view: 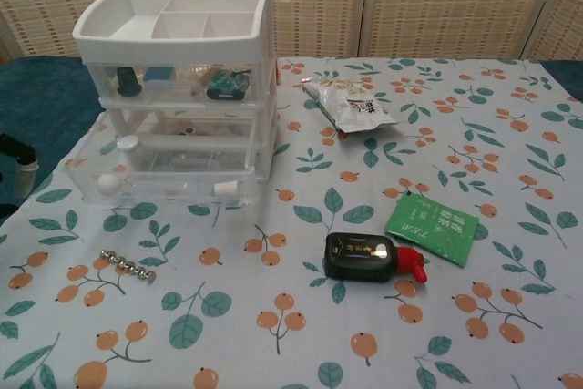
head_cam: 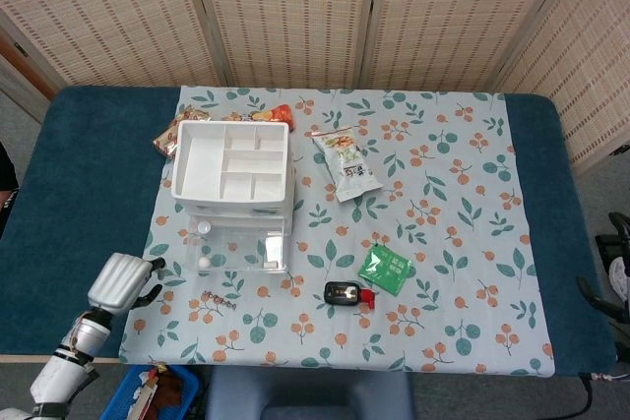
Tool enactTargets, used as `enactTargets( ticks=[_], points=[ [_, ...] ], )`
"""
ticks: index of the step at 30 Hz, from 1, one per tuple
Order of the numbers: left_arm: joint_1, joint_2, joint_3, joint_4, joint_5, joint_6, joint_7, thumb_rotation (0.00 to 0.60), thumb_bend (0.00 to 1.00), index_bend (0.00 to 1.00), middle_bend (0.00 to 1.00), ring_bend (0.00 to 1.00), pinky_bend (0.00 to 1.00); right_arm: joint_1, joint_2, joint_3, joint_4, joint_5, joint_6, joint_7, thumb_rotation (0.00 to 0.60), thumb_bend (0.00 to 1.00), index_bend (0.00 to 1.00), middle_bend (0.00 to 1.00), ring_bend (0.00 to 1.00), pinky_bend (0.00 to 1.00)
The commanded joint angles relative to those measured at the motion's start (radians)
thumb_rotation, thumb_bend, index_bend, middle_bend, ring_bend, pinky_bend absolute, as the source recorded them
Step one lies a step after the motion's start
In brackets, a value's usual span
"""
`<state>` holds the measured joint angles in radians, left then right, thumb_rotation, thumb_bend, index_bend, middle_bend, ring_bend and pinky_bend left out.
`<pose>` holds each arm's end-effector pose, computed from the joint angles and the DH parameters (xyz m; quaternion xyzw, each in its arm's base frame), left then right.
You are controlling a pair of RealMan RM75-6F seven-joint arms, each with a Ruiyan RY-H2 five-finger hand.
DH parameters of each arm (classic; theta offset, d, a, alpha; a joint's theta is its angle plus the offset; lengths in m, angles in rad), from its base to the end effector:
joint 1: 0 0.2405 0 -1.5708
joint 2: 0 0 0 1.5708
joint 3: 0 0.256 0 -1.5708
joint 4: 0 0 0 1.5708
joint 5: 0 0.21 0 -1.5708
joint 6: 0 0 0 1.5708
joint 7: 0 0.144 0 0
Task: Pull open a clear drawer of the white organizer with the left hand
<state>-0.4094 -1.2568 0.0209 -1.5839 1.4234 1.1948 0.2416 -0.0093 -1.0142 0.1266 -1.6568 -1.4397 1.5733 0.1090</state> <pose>-0.2623 0.2522 0.0718 -0.7402 -0.3411 -0.3169 0.4852 -0.3203 -0.1652 0.2142 0.5172 -0.3854 0.4195 0.6387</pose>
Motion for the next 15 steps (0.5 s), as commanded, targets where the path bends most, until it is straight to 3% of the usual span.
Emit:
enactTargets(
  ticks=[1,5,8,12,15],
  points=[
    [0.034,0.022,-0.023,0.004,-0.053,0.032,-0.008,0.600,0.33,0.55,0.93,0.92,1.00,0.005,0.000,-0.003,0.001,0.002,-0.013,-0.005,0.600,0.26,0.04,0.08,0.07,0.21],
    [0.065,0.043,-0.049,-0.002,-0.114,0.061,-0.023,0.600,0.33,0.54,0.88,0.88,1.00,0.015,-0.002,-0.004,0.000,0.000,-0.029,-0.008,0.600,0.26,0.04,0.08,0.07,0.21],
    [0.085,0.070,-0.067,-0.035,-0.165,0.071,-0.028,0.600,0.33,0.48,0.80,0.78,0.98,0.022,-0.005,-0.006,-0.001,-0.006,-0.038,-0.010,0.600,0.26,0.04,0.08,0.07,0.21],
    [0.110,0.098,-0.084,-0.085,-0.217,0.090,-0.024,0.600,0.29,0.33,0.63,0.60,0.78,0.029,-0.010,-0.012,0.000,-0.006,-0.055,-0.011,0.600,0.27,0.04,0.08,0.07,0.21],
    [0.133,0.098,-0.091,-0.104,-0.220,0.127,-0.031,0.600,0.27,0.29,0.52,0.50,0.66,0.031,-0.011,-0.017,0.000,-0.006,-0.065,-0.008,0.600,0.28,0.04,0.08,0.07,0.21]
  ],
)
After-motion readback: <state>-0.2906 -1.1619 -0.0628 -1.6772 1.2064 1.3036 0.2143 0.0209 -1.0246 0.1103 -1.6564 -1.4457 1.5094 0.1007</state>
